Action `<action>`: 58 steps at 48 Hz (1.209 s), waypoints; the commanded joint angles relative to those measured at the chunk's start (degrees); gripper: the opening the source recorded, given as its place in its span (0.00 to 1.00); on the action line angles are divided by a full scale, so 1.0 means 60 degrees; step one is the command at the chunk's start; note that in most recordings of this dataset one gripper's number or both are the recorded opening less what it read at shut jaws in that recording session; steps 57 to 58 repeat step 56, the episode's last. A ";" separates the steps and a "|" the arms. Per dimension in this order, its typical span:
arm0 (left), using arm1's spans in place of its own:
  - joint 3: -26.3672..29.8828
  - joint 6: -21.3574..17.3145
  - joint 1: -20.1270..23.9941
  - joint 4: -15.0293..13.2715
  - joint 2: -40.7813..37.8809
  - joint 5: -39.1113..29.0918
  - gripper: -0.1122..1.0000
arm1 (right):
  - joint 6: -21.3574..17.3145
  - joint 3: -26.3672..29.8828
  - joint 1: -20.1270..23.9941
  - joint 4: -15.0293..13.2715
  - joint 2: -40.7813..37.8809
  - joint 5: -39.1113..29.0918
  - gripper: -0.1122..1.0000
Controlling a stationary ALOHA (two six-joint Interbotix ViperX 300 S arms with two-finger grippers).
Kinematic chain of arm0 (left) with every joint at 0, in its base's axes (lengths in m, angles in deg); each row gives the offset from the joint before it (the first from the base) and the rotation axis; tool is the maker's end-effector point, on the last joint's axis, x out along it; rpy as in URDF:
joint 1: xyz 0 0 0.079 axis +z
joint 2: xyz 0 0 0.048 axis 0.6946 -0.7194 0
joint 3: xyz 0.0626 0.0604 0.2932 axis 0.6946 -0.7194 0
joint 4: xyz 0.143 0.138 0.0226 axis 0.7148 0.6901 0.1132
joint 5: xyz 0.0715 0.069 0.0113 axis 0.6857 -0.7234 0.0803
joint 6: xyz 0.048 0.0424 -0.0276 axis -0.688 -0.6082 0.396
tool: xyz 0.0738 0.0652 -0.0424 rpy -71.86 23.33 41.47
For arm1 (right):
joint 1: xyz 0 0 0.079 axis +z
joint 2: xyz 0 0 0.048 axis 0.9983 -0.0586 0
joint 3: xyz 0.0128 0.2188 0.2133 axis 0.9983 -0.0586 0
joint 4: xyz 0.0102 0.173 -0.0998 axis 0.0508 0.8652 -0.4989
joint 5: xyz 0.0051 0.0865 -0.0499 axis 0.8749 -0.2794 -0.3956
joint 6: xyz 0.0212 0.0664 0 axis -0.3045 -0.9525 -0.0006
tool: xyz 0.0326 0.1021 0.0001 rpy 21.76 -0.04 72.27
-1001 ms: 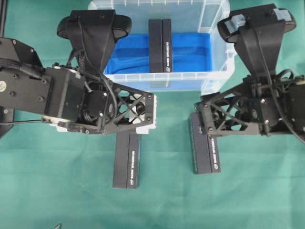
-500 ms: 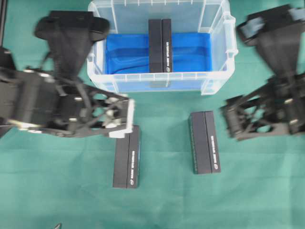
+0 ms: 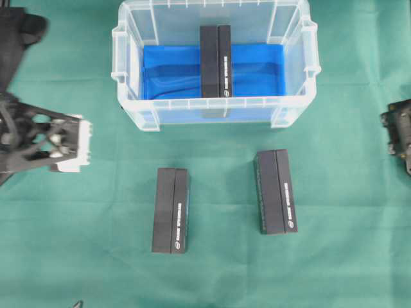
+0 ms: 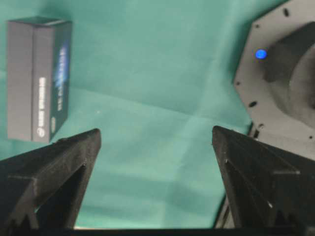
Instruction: Take the box out of the case with both arms.
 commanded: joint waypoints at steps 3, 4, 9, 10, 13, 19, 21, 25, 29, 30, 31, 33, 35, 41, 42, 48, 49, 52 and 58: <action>-0.0483 0.0146 -0.0117 0.0000 0.0674 0.0176 0.86 | -0.0146 -0.0234 0.0029 0.0000 0.0410 -0.0029 0.93; -0.0542 0.0176 -0.0132 0.0000 0.0732 0.0176 0.86 | -0.0190 -0.0308 0.0015 -0.0015 0.0439 0.0000 0.93; -0.0791 0.0234 -0.0132 0.0000 0.0952 0.0190 0.86 | -0.0366 -0.0615 0.0015 -0.0015 0.0557 0.0249 0.93; -0.0806 0.0234 -0.0132 0.0000 0.0981 0.0190 0.86 | -0.0396 -0.0688 0.0029 -0.0015 0.0557 0.0352 0.93; -0.0850 0.0220 -0.0132 0.0000 0.1025 0.0190 0.86 | -0.0425 -0.0762 0.0029 -0.0015 0.0571 0.0527 0.93; -0.0879 0.0220 -0.0132 0.0000 0.1025 0.0190 0.86 | -0.0425 -0.0806 0.0029 0.0000 0.0571 0.0630 0.93; -0.0879 0.0220 -0.0132 0.0000 0.1040 0.0190 0.86 | -0.0439 -0.0806 0.0015 0.0000 0.0571 0.0615 0.93; -0.0894 0.0220 -0.0132 0.0000 0.1025 0.0190 0.86 | -0.0425 -0.0806 0.0015 -0.0015 0.0586 0.0615 0.93; -0.0879 0.0220 -0.0117 0.0000 0.1025 0.0190 0.86 | -0.0425 -0.0791 0.0029 0.0000 0.0586 0.0615 0.93; -0.0879 0.0220 -0.0117 0.0000 0.1025 0.0190 0.86 | -0.0425 -0.0806 0.0029 -0.0015 0.0586 0.0601 0.93; -0.0894 0.0220 -0.0132 0.0000 0.1025 0.0190 0.86 | -0.0425 -0.0806 0.0029 -0.0015 0.0586 0.0601 0.93; -0.0894 0.0220 -0.0117 0.0000 0.1011 0.0190 0.86 | -0.0425 -0.0791 0.0015 0.0000 0.0586 0.0601 0.93; -0.0879 0.0220 -0.0103 0.0000 0.1011 0.0190 0.86 | -0.0425 -0.0806 0.0015 0.0000 0.0586 0.0601 0.93; -0.0894 0.0161 0.0000 0.0015 0.0996 0.0190 0.86 | -0.0352 -0.0806 -0.0044 -0.0015 0.0571 0.0601 0.93; -0.0879 0.0161 0.0015 0.0000 0.0996 0.0176 0.86 | -0.0322 -0.0806 -0.0088 -0.0015 0.0586 0.0601 0.93; -0.0923 0.0000 0.0278 0.0015 0.1025 0.0176 0.86 | -0.0088 -0.0835 -0.0425 -0.0029 0.0601 0.0601 0.93; -0.0938 -0.0059 0.0352 0.0015 0.1025 0.0176 0.86 | -0.0015 -0.0850 -0.0513 -0.0044 0.0615 0.0601 0.93; -0.1011 -0.0352 0.0645 0.0015 0.1069 0.0190 0.86 | 0.0278 -0.0894 -0.0820 -0.0029 0.0674 0.0615 0.93; -0.1055 -0.0850 0.1084 0.0015 0.1099 0.0190 0.86 | 0.0776 -0.1011 -0.1348 -0.0044 0.0776 0.0630 0.93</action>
